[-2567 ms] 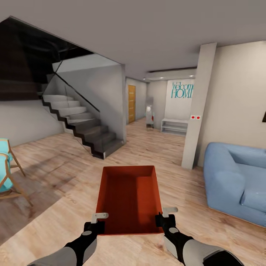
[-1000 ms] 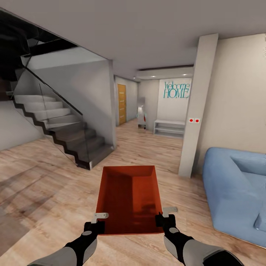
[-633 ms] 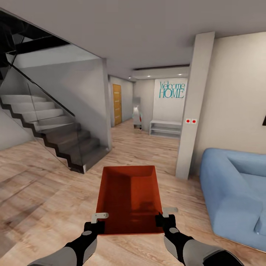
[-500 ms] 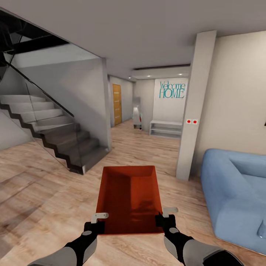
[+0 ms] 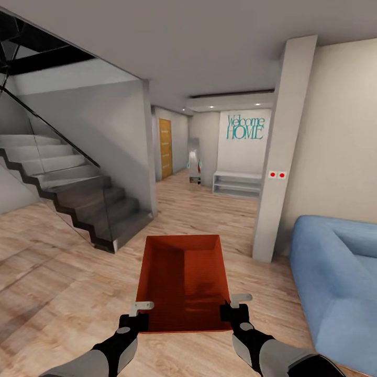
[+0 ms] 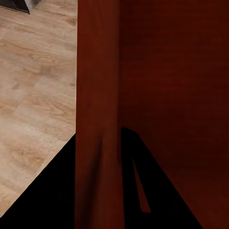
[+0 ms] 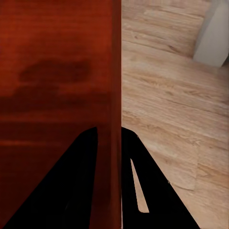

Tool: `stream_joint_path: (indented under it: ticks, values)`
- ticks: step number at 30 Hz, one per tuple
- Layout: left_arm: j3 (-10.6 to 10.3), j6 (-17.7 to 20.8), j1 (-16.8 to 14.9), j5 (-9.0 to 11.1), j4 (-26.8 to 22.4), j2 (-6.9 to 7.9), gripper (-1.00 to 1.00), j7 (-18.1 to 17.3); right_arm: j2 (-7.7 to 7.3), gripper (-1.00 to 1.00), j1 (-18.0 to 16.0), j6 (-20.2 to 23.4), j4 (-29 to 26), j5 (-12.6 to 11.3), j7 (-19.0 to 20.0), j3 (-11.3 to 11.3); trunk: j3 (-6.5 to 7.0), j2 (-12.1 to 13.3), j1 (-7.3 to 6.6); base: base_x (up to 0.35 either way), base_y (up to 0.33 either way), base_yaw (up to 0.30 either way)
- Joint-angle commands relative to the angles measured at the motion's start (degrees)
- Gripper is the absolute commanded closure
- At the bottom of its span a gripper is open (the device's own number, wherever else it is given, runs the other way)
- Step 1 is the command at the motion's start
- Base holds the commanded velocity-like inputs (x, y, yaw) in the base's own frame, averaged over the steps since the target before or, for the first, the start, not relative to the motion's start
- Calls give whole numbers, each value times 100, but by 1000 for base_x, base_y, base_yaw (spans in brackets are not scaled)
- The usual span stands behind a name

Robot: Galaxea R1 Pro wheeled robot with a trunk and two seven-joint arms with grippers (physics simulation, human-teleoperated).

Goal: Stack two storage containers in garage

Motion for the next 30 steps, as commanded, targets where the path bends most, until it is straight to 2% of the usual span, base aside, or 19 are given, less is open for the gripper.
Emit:
stream_joint_path:
  ticks: [1, 30]
  values:
    - [-2, -7, -4, 36, 1, -4, 100, 37, 37, 100, -9, -4, -4, 38, -4, -321, -10, -9, 5, 321, 0, 0]
    - [-2, -14, -4, 35, 1, -4, 100, 37, 37, 100, -7, -7, -4, 40, -7, -321, -10, -9, 5, 321, 0, 0]
